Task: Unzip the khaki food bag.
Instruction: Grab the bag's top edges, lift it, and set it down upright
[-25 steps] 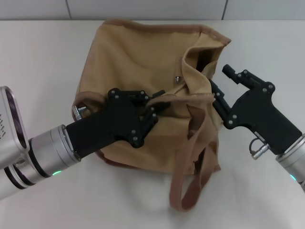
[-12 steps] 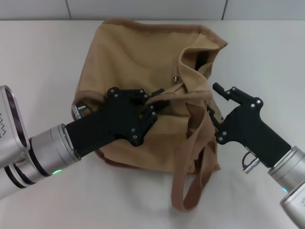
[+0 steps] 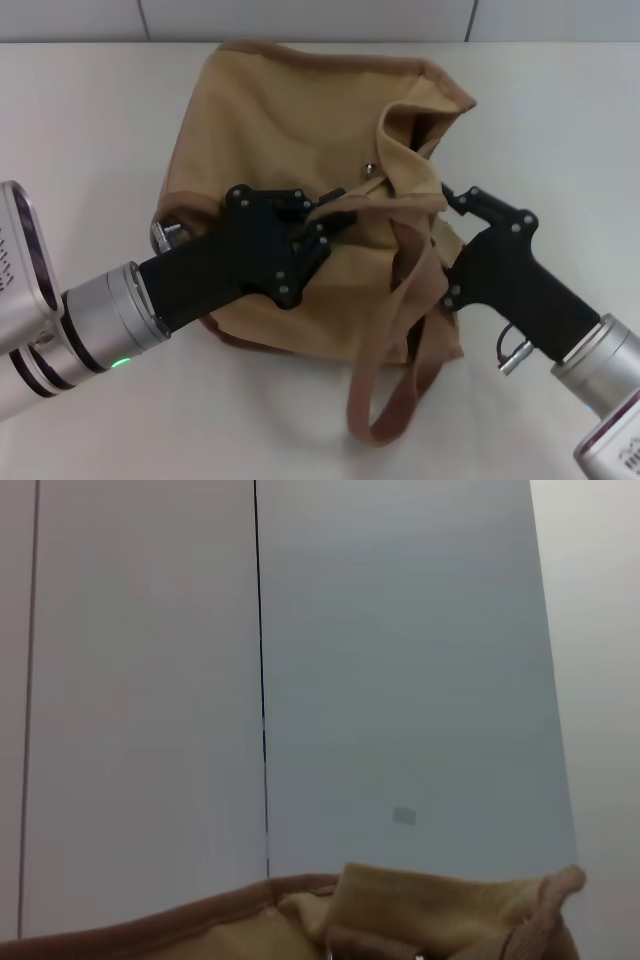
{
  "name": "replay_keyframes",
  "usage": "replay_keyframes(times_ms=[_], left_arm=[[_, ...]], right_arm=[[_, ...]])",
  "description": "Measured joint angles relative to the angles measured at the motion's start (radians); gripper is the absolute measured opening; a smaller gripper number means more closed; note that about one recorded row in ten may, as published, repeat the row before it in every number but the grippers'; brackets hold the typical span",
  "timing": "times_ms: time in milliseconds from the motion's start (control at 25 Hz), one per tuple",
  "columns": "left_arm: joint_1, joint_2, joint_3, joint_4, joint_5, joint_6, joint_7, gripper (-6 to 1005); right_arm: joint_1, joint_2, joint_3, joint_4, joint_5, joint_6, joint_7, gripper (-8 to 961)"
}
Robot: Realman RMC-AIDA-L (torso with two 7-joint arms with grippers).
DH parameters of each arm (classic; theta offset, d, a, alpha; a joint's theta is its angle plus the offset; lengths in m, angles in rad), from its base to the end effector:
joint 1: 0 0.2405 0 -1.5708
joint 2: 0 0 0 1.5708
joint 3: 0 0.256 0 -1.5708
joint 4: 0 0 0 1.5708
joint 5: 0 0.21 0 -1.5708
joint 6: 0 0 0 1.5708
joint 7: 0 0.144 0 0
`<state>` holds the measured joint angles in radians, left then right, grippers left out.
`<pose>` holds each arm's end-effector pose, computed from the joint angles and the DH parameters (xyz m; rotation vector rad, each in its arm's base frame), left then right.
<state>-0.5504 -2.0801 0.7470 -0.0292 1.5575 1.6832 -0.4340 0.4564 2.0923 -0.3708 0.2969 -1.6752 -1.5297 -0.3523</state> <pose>-0.2396 0.2672 -0.0661 -2.4192 -0.1183 -1.2155 0.2546 0.2423 -0.0953 -2.0677 -0.1955 0.7719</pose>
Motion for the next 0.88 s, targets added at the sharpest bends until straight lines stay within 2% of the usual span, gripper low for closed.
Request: replay_keyframes(times_ms=[480,880], left_arm=[[0.003,0.000,0.006,0.000,0.001,0.000,-0.004,55],[0.008,0.000,0.001,0.005,-0.001,0.001,-0.003,56]], right_arm=[[-0.029,0.000,0.005,-0.016,-0.095,-0.031,-0.014,406],[-0.048,0.000,0.006,-0.029,-0.094,-0.028,-0.014,406]])
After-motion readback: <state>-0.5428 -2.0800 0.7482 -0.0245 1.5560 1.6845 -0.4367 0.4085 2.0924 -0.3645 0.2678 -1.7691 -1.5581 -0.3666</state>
